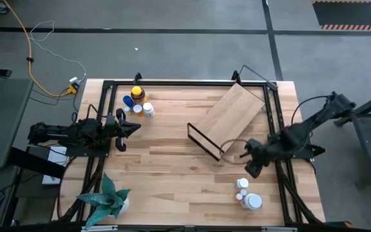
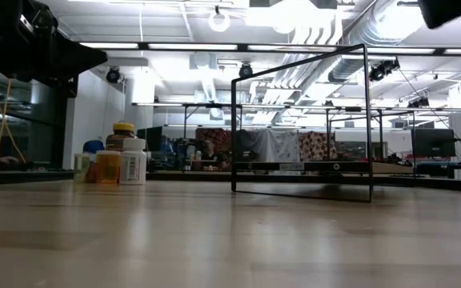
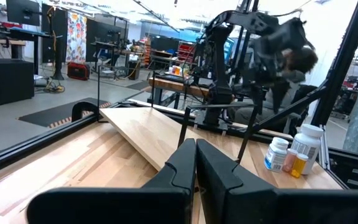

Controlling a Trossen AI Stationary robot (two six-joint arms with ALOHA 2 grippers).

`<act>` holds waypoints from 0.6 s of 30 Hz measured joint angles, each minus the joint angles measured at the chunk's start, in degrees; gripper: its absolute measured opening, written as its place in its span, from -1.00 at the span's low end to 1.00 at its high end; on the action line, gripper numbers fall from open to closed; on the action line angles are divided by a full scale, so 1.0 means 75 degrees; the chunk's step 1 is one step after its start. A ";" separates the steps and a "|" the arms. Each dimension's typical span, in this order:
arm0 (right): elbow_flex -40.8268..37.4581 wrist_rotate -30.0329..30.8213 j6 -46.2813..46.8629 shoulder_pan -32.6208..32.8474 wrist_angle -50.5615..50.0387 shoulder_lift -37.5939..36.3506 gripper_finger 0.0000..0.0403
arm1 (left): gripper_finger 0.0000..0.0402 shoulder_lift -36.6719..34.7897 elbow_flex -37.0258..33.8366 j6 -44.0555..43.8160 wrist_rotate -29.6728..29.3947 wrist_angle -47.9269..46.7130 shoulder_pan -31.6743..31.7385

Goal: Pick and place medicine bottles onto shelf by color
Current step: Put the bottom white medicine bottle on the shelf

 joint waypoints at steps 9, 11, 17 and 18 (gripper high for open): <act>0.0003 0.0049 0.1307 0.0372 0.0019 0.1138 0.01 | -0.98 0.0000 0.0003 0.0000 0.0000 0.0000 0.0000; 0.0002 0.0056 0.1338 0.0372 0.0129 0.1288 0.01 | -0.98 0.0001 0.0000 0.0000 0.0000 0.0001 0.0001; 0.0003 -0.0052 0.1084 0.0364 0.0367 0.1399 0.01 | -0.98 0.0001 0.0002 0.0000 0.0000 0.0000 0.0001; 0.0003 -0.0050 0.1082 0.0351 0.0367 0.1399 0.01 | -0.98 0.0003 0.0001 0.0000 0.0000 0.0000 0.0003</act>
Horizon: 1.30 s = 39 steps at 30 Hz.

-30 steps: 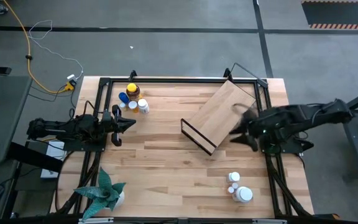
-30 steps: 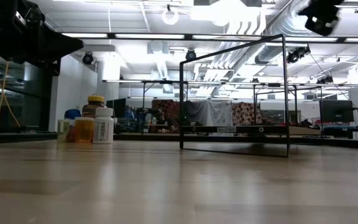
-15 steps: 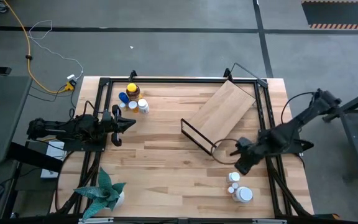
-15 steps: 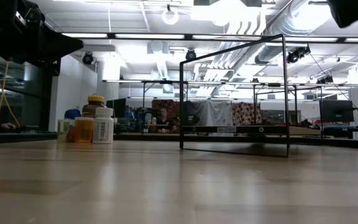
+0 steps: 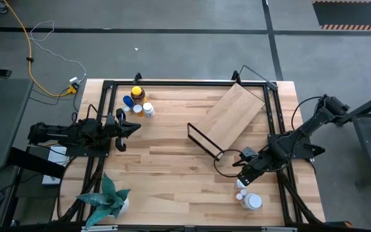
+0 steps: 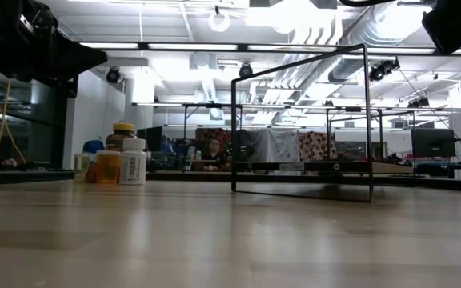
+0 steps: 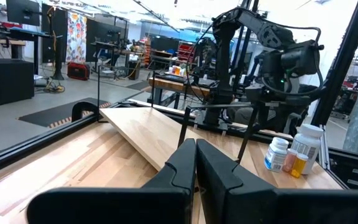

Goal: Pick and place medicine bottles onto shelf by color
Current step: Put the bottom white medicine bottle on the shelf

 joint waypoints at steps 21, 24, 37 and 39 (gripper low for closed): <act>0.0000 0.0088 -0.0476 -0.0005 0.0216 0.0000 0.07 | -0.98 -0.0002 -0.0001 0.0000 0.0000 0.0000 -0.0002; 0.0000 0.0123 -0.0418 -0.0001 0.0213 0.0000 0.21 | -0.98 0.0000 -0.0001 0.0000 0.0000 0.0000 -0.0003; 0.0000 -0.0264 -0.0249 0.0003 0.0611 0.0000 0.41 | -0.98 -0.0002 0.0001 0.0000 0.0000 0.0000 -0.0003; 0.0000 -0.0194 -0.0249 0.0003 0.0682 0.0000 0.41 | -0.98 0.0000 0.0001 0.0000 0.0000 0.0000 -0.0003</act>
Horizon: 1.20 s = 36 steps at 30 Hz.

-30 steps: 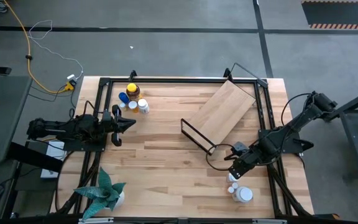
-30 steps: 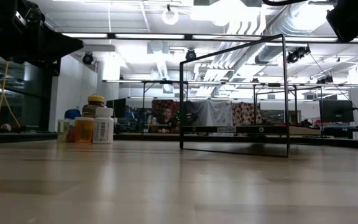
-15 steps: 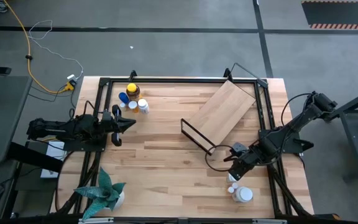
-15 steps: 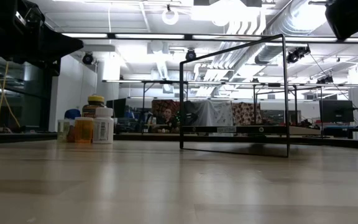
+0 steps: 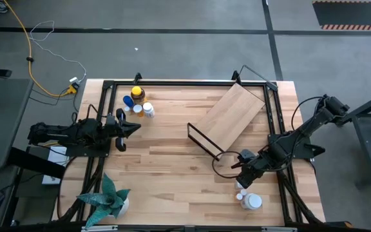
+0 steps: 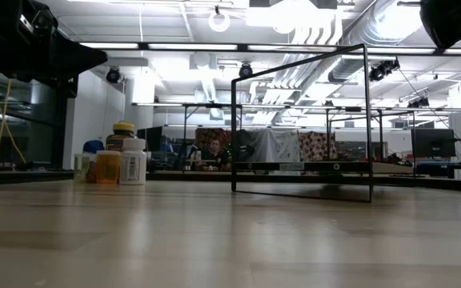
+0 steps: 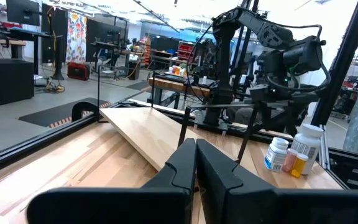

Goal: Pick and place medicine bottles onto shelf by color
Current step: Put the bottom white medicine bottle on the shelf

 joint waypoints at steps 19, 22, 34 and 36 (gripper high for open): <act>-0.0035 -0.0066 0.0378 0.0064 0.0096 0.0505 0.41 | -0.98 -0.0002 -0.0001 0.0000 0.0000 -0.0003 0.0002; -0.0044 -0.0260 0.0376 0.0061 0.0237 0.0797 0.41 | -0.98 -0.0003 0.0000 0.0000 0.0000 -0.0003 0.0000; -0.0044 -0.0438 0.0175 0.0061 0.0305 0.1322 0.41 | -0.98 -0.0001 -0.0001 0.0001 -0.0001 -0.0003 0.0000; -0.0044 -0.0365 0.0160 0.0061 0.0310 0.1367 0.41 | -0.98 -0.0002 0.0000 0.0000 0.0000 -0.0006 0.0003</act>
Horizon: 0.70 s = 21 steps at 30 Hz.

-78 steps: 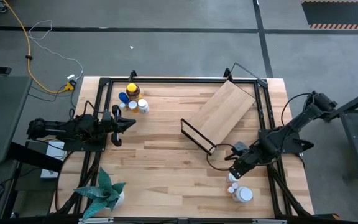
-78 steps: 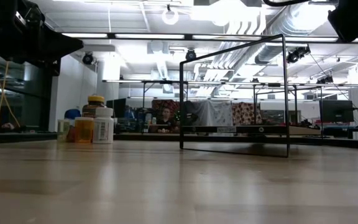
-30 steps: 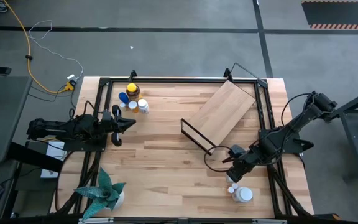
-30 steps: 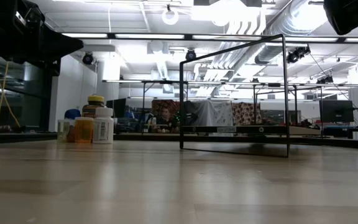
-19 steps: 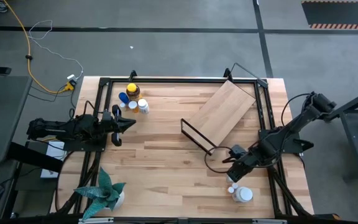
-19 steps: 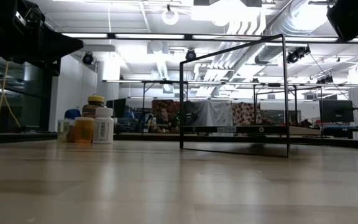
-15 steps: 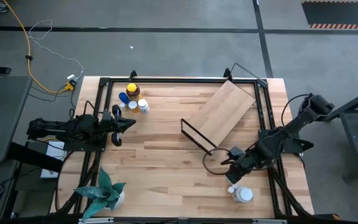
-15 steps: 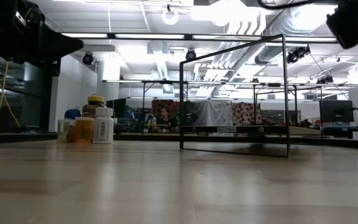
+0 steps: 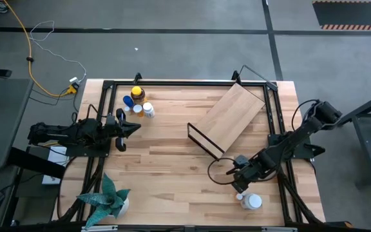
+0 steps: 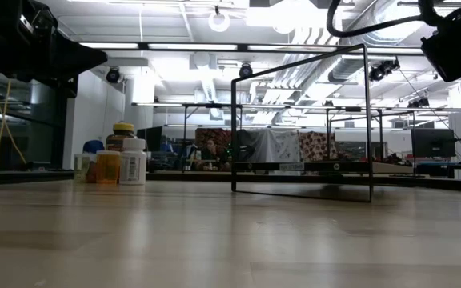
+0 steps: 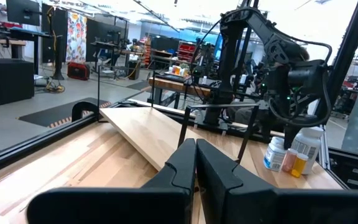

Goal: Pick and place medicine bottles onto shelf by color
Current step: Put the bottom white medicine bottle on the shelf

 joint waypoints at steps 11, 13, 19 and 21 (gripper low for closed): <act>0.0000 0.0086 -0.0373 0.0000 0.0013 0.0005 0.40 | -0.98 0.0002 -0.0003 0.0003 0.0000 0.0000 -0.0003; 0.0000 0.0067 -0.0372 0.0000 0.0013 0.0005 0.37 | -0.98 0.0001 -0.0002 0.0002 -0.0002 0.0000 -0.0002; 0.0000 -0.0035 -0.0389 0.0000 0.0010 -0.0002 0.18 | -0.98 -0.0001 0.0000 0.0003 -0.0003 0.0000 -0.0002; 0.0007 -0.0054 -0.0417 -0.0001 0.0010 -0.0012 0.10 | -0.98 0.0002 0.0000 0.0003 -0.0003 0.0000 -0.0003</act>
